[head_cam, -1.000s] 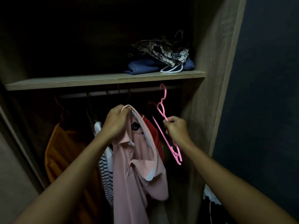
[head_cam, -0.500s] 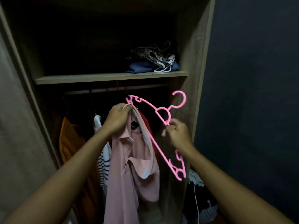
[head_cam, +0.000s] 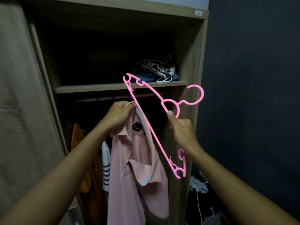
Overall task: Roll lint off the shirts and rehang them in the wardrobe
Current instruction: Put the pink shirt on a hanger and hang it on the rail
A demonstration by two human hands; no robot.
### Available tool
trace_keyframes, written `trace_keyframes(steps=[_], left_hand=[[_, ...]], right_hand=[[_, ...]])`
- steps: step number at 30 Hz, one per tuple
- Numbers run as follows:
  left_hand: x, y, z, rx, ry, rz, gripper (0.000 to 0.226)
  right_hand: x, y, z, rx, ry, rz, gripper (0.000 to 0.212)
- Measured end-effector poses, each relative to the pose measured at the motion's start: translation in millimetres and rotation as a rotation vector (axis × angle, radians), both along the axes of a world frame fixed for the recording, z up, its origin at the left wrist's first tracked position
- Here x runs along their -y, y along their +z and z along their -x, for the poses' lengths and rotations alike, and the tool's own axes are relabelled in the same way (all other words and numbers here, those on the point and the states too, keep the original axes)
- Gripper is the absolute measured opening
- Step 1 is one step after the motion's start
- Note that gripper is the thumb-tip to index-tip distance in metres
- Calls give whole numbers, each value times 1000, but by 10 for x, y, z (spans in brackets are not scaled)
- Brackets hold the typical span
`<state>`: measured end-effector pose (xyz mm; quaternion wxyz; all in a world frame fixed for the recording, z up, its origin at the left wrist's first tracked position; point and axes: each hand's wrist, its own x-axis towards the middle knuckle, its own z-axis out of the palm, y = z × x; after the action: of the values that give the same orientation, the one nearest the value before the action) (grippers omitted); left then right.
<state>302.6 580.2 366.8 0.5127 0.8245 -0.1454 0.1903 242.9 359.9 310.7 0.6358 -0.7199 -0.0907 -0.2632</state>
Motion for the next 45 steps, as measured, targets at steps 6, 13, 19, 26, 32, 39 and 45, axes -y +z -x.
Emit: trace_keyframes(steps=[6,13,19,26,32,39,45], left_hand=[[117,214,167,-58,-109,104,27],[213,536,370,-75,-310,110,26],[-338,1054,519,50,-352,-46,21],[-999,1150,450,144,-98,-533,53],[-1184,1043,424,97,67,-577,28],[-1121,965,385,112,132,-596,7],[-1037,1007,453,171,221,-655,10]], right_hand=[[-81,403,146,154,167,-477,55],[-387,672,149,523,72,-290,59],[-4,702,-221,703,-73,509,67],[369,965,-247,407,-4,1056,34],[486,1132,-98,212,74,1352,51],[429,1231,114,-234,97,1484,55],[323,1228,247,-261,163,1412,51]])
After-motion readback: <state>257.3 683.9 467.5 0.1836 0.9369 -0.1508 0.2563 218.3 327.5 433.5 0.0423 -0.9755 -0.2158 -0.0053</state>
